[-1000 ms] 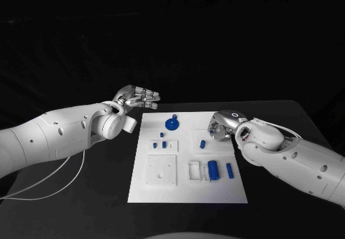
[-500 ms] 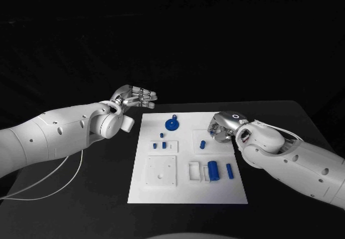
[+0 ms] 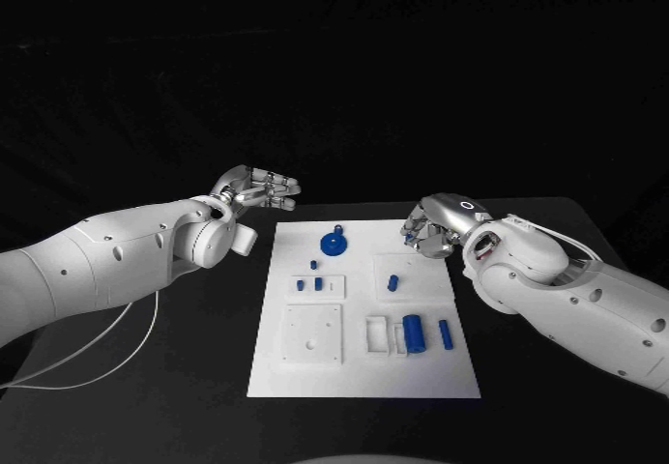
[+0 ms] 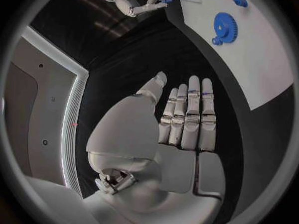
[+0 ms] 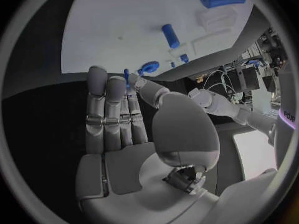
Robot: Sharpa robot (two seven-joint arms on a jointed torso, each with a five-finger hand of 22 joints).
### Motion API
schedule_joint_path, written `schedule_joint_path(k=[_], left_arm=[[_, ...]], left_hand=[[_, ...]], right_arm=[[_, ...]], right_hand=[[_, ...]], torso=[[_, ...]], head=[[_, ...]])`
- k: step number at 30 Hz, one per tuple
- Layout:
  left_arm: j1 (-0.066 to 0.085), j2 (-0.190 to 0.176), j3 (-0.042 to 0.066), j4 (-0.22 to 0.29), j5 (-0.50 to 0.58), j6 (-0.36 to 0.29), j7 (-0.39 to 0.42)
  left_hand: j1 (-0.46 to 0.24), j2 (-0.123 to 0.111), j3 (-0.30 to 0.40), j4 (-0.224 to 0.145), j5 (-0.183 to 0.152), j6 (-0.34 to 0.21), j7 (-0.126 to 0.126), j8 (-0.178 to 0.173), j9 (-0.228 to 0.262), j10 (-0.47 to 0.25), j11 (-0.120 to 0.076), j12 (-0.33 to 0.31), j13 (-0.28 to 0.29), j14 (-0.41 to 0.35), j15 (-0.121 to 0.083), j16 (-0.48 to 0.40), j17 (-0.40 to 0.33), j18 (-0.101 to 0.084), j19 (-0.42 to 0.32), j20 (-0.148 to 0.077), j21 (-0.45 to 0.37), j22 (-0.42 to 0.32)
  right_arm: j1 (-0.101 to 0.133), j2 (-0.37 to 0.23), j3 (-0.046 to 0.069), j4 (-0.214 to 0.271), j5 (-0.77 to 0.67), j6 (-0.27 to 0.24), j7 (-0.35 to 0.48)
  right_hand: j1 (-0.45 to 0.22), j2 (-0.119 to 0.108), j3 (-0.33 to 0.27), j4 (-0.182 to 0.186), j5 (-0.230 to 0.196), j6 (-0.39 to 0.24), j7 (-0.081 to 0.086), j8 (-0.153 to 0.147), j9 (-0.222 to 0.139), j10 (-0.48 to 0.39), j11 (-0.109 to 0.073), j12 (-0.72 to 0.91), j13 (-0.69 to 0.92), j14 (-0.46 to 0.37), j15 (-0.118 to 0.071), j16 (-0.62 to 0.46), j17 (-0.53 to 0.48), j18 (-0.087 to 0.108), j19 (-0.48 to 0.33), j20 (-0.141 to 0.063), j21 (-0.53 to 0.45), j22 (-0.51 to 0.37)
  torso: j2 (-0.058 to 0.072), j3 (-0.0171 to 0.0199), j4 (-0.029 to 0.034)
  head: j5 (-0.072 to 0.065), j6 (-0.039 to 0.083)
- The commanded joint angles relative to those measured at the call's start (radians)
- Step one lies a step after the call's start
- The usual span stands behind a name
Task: Assemble the parts on the task board
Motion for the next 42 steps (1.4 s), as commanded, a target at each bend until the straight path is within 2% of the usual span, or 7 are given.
schedule_joint_path(k=[1,11,17,21,28,35,42], left_arm=[[0.000,0.004,0.001,-0.004,0.001,0.015,0.015],[0.000,0.011,0.001,0.001,0.001,0.012,0.017],[0.000,0.020,0.001,0.003,0.001,-0.004,0.024],[0.000,0.027,0.001,0.004,0.001,-0.022,0.028],[0.000,0.037,0.001,0.008,0.001,-0.038,0.030],[0.000,0.041,0.001,0.012,0.002,-0.037,0.029],[0.000,0.042,0.001,0.013,0.002,-0.036,0.028]], left_hand=[[0.000,0.006,-0.004,0.000,-0.003,-0.007,-0.001,-0.001,0.000,-0.006,0.004,-0.005,0.000,-0.007,-0.001,-0.002,0.002,-0.011,0.006,-0.002,0.002,-0.001],[0.002,0.007,-0.010,0.003,-0.002,-0.009,-0.001,-0.002,0.000,-0.007,0.004,-0.005,0.000,-0.008,0.000,-0.002,0.002,-0.011,0.009,-0.002,0.004,-0.017],[0.002,0.007,-0.010,0.003,-0.002,-0.009,-0.001,-0.002,0.000,-0.007,0.004,-0.005,0.000,-0.008,0.000,-0.002,0.002,-0.011,0.009,-0.002,0.004,-0.017],[0.004,0.009,-0.010,0.004,0.000,-0.008,-0.002,-0.001,0.000,-0.006,0.004,-0.005,0.000,-0.016,0.002,-0.003,0.000,-0.010,0.010,0.000,0.005,-0.026],[0.005,0.010,-0.009,0.004,0.002,-0.007,-0.002,-0.001,0.000,-0.006,0.005,-0.005,0.000,-0.026,0.005,-0.003,-0.003,-0.007,0.010,0.002,0.005,-0.030],[0.005,0.010,-0.009,0.004,0.002,-0.007,-0.002,-0.001,0.000,-0.006,0.005,-0.005,0.000,-0.026,0.005,-0.003,-0.003,-0.007,0.010,0.002,0.005,-0.030],[0.005,0.010,-0.007,0.004,0.002,-0.007,-0.002,-0.001,0.000,-0.006,0.005,-0.005,0.000,-0.028,0.006,-0.003,-0.005,-0.005,0.010,0.004,0.006,-0.037]], right_arm=[[-0.001,-0.002,0.005,0.031,0.023,-0.020,0.014],[-0.035,0.018,0.004,0.126,0.048,-0.046,0.036],[-0.057,0.057,-0.029,0.144,0.037,-0.044,0.048],[-0.071,0.088,-0.063,0.140,0.030,-0.038,0.061],[-0.085,0.119,-0.108,0.126,-0.010,-0.034,0.068],[-0.099,0.134,-0.131,0.112,-0.024,-0.029,0.072],[-0.112,0.142,-0.141,0.108,-0.027,-0.027,0.075]], right_hand=[[0.010,-0.004,0.003,0.008,0.002,0.007,0.000,0.006,0.001,0.013,-0.005,0.003,0.002,0.003,-0.002,-0.002,0.002,0.014,0.032,-0.008,-0.005,0.002],[0.011,-0.004,0.002,0.011,0.002,0.007,0.000,0.006,0.001,0.014,-0.005,0.003,0.002,0.004,-0.002,-0.003,0.002,0.014,0.034,-0.009,-0.005,0.006],[0.012,-0.004,0.001,0.010,0.002,0.006,0.000,0.006,0.001,0.014,-0.005,0.003,0.002,0.004,-0.002,-0.004,0.003,0.014,0.034,-0.009,-0.004,0.009],[0.012,-0.003,0.000,0.010,0.002,0.006,0.000,0.006,0.001,0.014,-0.005,0.003,0.002,0.005,-0.002,-0.004,0.003,0.014,0.035,-0.009,-0.006,0.010],[0.012,-0.002,0.002,0.006,0.003,0.006,0.000,0.006,0.002,0.013,-0.005,0.003,0.002,0.005,-0.001,-0.004,0.003,0.015,0.035,-0.008,-0.006,0.012],[0.011,-0.003,0.003,0.004,0.003,0.007,0.000,0.007,0.002,0.013,-0.005,0.004,0.002,0.005,-0.001,-0.004,0.003,0.015,0.035,-0.008,-0.005,0.014],[0.009,-0.002,0.004,0.003,0.003,0.006,0.000,0.006,0.003,0.013,-0.005,0.004,0.002,0.005,-0.001,-0.004,0.003,0.016,0.035,-0.007,-0.006,0.016]], torso=[[0.001,-0.0010,-0.0003],[-0.002,-0.0035,0.0007],[-0.001,-0.0014,0.0034],[-0.001,-0.0024,0.0029],[0.000,-0.0024,0.0023],[0.001,-0.0019,0.0021],[0.000,-0.0018,0.0015]], head=[[0.006,0.000],[0.045,0.004],[0.077,-0.005],[0.098,-0.012],[0.109,-0.018],[0.126,-0.032],[0.138,-0.044]])
